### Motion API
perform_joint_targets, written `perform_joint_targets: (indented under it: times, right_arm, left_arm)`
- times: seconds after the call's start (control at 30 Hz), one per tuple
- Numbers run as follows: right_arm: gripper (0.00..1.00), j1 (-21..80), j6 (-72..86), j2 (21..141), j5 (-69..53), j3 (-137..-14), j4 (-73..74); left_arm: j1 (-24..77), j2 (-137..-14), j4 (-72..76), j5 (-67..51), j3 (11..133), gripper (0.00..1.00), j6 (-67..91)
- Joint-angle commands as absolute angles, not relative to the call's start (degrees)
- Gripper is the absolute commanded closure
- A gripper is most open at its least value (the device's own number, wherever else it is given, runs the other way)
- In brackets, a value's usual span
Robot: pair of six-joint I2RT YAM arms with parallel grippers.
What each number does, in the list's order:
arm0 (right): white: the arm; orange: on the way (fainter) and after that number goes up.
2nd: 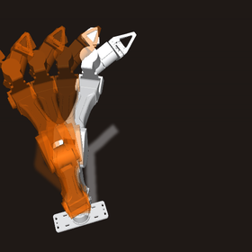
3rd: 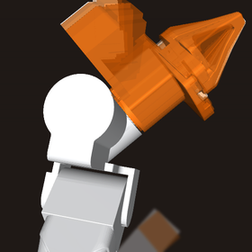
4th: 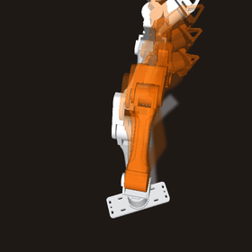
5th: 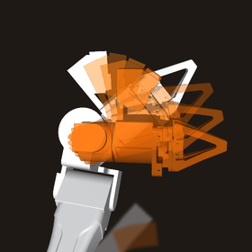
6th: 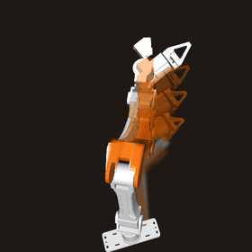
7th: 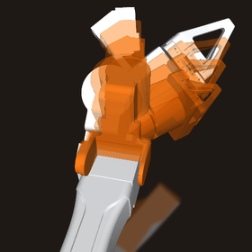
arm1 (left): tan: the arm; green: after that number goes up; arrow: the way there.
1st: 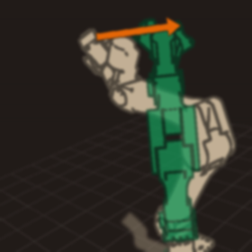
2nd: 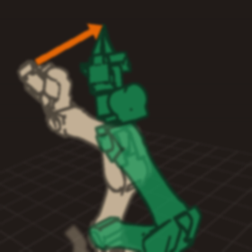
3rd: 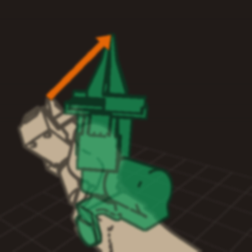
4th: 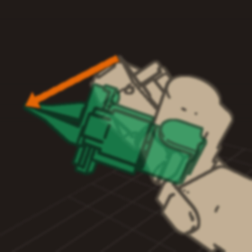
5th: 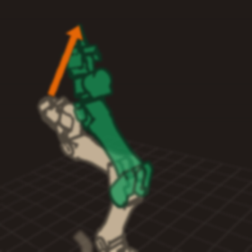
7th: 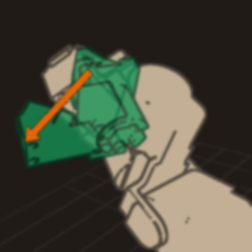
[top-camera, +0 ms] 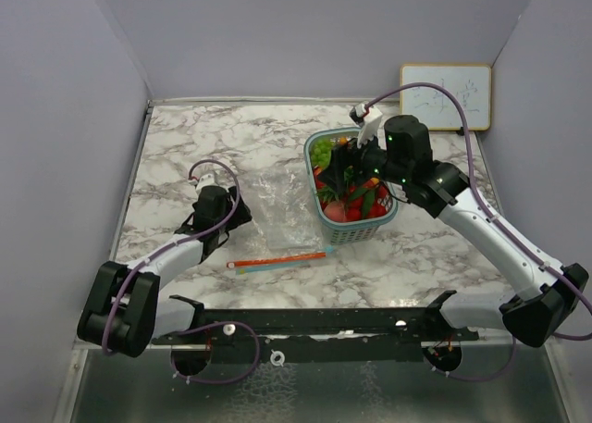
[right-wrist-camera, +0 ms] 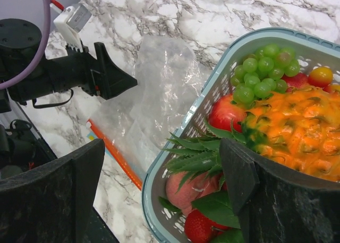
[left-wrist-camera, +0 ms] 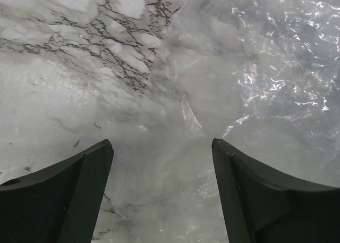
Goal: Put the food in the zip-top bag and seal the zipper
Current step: Pick up the zipper food storage bag at the center of the board.
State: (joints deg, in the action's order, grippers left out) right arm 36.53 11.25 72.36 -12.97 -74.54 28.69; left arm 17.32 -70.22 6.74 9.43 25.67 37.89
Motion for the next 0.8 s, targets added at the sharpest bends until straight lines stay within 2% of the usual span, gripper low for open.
perform_joint_targets:
  times: [0.0, 0.07, 0.23, 0.27, 0.6, 0.63, 0.67, 0.73, 0.77]
  right_arm:
    - [0.11, 37.09, 10.04, 70.63, -14.08, -74.52, 28.35]
    - [0.12, 37.08, 10.01, 70.22, -14.44, -74.13, 28.07]
    - [0.15, 37.15, 9.74, 69.4, -15.21, -73.29, 27.63]
    - [0.16, 37.17, 9.75, 69.3, -15.4, -73.23, 27.62]
    - [0.19, 39.85, 9.91, 70.35, -16.34, -72.66, 27.51]
    - [0.19, 40.28, 9.85, 70.65, -16.15, -72.64, 27.32]
    - [0.19, 40.59, 9.92, 70.99, -16.09, -72.58, 27.15]
    - [0.17, 41.14, 10.09, 71.27, -16.16, -72.37, 26.49]
    - [0.17, 41.23, 10.18, 71.35, -16.21, -72.16, 26.07]
  left_arm:
    - [17.33, -70.13, 15.82, 4.6, 24.0, 0.3, 38.45]
    - [17.32, -70.05, 16.25, 4.69, 23.47, 0.46, 38.3]
    - [17.32, -69.83, 14.97, 4.63, 23.62, 0.96, 38.08]
    - [17.39, -69.19, 13.92, 4.83, 24.02, 1.0, 38.41]
    - [17.33, -57.3, 6.6, 5.52, 26.66, 1.0, 38.8]
    - [17.39, -57.07, 5.52, 5.54, 27.24, 0.96, 38.24]
    - [17.32, -57.11, 5.31, 5.47, 27.35, 0.74, 37.34]
    - [17.35, -57.65, 7.4, 5.25, 25.66, 0.24, 35.59]
    - [17.35, -57.92, 9.29, 5.53, 24.24, 0.18, 35.53]
